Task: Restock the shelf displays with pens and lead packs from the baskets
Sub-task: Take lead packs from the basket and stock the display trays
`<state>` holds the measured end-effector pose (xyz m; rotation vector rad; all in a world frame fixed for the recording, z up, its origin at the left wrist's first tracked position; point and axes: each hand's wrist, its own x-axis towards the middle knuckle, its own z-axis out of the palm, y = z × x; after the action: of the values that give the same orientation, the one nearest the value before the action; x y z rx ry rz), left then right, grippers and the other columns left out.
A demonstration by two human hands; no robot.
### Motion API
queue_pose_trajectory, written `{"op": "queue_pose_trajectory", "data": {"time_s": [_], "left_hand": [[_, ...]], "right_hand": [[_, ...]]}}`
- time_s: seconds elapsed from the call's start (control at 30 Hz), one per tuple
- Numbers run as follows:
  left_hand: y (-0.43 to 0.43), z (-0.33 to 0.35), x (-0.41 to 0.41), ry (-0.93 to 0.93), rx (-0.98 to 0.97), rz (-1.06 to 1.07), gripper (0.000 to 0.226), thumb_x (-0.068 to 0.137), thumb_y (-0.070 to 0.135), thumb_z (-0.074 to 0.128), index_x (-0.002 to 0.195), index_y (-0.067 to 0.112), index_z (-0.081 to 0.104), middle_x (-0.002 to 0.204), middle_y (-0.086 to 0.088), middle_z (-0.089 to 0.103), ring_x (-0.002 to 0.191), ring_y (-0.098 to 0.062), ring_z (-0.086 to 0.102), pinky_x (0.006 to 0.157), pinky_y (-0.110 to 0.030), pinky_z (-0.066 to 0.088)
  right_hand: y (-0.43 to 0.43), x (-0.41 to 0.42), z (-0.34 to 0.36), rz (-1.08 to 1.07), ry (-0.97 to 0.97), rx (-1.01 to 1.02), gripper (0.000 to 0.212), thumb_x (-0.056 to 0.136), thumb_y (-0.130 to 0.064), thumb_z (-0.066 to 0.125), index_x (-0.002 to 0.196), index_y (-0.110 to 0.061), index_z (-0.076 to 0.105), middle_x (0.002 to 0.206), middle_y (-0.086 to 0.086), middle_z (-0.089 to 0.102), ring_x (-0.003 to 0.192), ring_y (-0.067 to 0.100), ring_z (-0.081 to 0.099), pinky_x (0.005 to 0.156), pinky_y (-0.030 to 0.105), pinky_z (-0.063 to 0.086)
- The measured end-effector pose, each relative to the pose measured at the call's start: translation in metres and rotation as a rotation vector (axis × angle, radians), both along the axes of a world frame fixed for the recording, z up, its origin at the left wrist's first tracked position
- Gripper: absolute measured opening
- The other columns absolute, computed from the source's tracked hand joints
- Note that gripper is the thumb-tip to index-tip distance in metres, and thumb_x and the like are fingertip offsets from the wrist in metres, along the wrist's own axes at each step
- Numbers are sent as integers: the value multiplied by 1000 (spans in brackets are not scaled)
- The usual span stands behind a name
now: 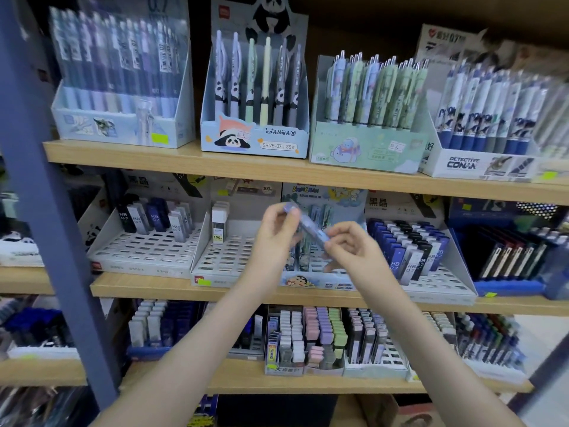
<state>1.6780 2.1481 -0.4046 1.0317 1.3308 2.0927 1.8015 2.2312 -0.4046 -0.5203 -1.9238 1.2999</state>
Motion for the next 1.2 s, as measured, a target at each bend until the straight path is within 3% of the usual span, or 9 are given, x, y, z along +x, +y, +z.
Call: {"op": "queue_pose_trajectory", "data": {"time_s": [0.2,0.43,0.53,0.6,0.67,0.77,0.9,1.03,1.2], "left_hand": [[6,-23,-13,398,-307,343,69,95,34,57,150,19,20,155,1,27,141,-16,28,115,-33,26],[15,-37,-9,490,-433,169,75,98,33,51,155,21,3,161,3,16,144,-13,24,107,-22,22],[14,-39,-12,519,-438,141,72,100,30,48,155,22,2,156,4,25,93,20,50,81,-3,32],[14,-40,-14,522,-442,128,71,101,30,47,155,22,1,156,2,25,70,15,49,66,-2,33],[15,-43,-18,531,-419,122,72,100,31,47,155,23,2,159,4,19,81,19,50,72,-4,31],[16,-46,-22,520,-387,106,73,100,32,48,155,25,1,159,11,14,134,4,32,98,-9,23],[15,-47,-26,531,-349,102,72,100,29,47,154,28,-1,140,26,15,100,23,37,76,5,28],[18,-52,-35,615,-251,128,70,100,25,49,149,40,2,149,26,8,142,4,10,115,-20,16],[21,-52,-46,933,-245,204,66,100,31,49,143,53,4,160,12,3,147,-10,8,116,-33,16]], "right_hand": [[34,11,-4,-347,99,-57,8,96,-11,53,98,-19,55,87,3,62,63,14,65,70,32,56],[53,-4,-12,-373,153,-76,10,95,-11,55,105,-14,57,82,4,61,60,12,59,65,28,52],[59,-12,-12,-323,166,-115,11,98,-11,50,109,-11,52,72,2,58,53,10,57,63,31,51],[63,-16,-12,-289,155,-127,9,100,-14,47,109,-13,49,72,3,57,54,9,57,65,31,51],[66,-20,-11,-247,113,-106,5,99,-19,50,103,-17,49,77,4,55,61,11,54,69,31,47],[67,-25,-7,-243,22,-33,6,96,-23,54,93,-25,50,86,5,55,68,15,50,70,35,43],[74,-26,-2,-291,-53,26,17,100,-24,48,85,-18,41,83,6,44,74,19,40,68,33,32],[84,-31,-2,-325,-73,43,40,96,-24,56,128,-3,43,103,1,54,99,21,55,78,32,37],[82,-38,2,-322,-12,65,12,92,-15,62,103,-14,59,89,-1,64,81,12,60,77,30,43]]}}
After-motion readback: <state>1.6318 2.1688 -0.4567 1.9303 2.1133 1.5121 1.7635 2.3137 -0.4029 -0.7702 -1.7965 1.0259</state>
